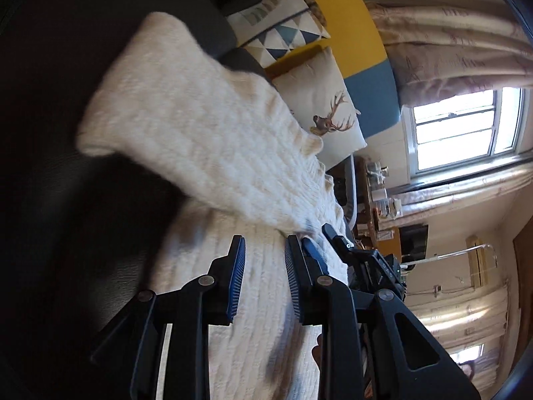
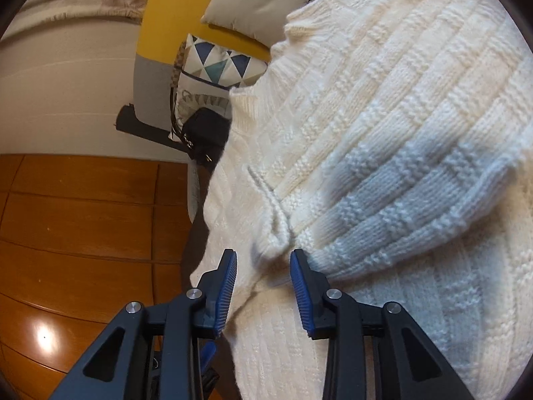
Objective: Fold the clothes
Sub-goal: 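Carry the sleeve across the body with the left gripper while the right gripper pinches the shoulder seam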
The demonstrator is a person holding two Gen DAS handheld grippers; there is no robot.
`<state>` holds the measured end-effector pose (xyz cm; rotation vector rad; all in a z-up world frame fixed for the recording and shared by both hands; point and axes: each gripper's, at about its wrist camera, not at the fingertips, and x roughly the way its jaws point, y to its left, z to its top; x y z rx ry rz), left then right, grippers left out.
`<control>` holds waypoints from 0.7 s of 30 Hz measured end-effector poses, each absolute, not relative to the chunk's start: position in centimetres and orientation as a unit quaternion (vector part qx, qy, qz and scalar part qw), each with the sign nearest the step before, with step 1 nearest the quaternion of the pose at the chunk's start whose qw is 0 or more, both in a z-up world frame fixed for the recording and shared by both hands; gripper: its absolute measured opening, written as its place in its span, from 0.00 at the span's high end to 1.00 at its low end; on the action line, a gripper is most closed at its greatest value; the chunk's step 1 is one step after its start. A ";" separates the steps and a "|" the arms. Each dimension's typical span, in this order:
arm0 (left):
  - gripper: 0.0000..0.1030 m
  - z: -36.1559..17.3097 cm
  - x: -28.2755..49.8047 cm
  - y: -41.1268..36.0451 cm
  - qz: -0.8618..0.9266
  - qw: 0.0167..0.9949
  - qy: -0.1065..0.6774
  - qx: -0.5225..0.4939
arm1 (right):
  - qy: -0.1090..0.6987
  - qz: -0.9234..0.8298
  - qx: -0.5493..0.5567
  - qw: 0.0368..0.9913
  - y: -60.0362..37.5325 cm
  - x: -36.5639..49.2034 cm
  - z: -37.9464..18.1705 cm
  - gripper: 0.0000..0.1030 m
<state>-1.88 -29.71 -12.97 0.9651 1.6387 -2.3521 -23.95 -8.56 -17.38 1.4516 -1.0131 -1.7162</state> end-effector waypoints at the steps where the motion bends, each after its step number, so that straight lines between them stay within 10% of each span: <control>1: 0.74 -13.1 -1.5 -29.9 -0.775 0.060 0.543 0.318 | -0.379 -0.662 0.555 0.331 -9.0 -24.0 -17.2 0.67; 21: 0.74 -14.2 1.9 -32.3 -0.764 0.082 0.565 0.300 | -0.425 -0.633 0.570 0.307 -10.3 -24.6 -18.5 0.63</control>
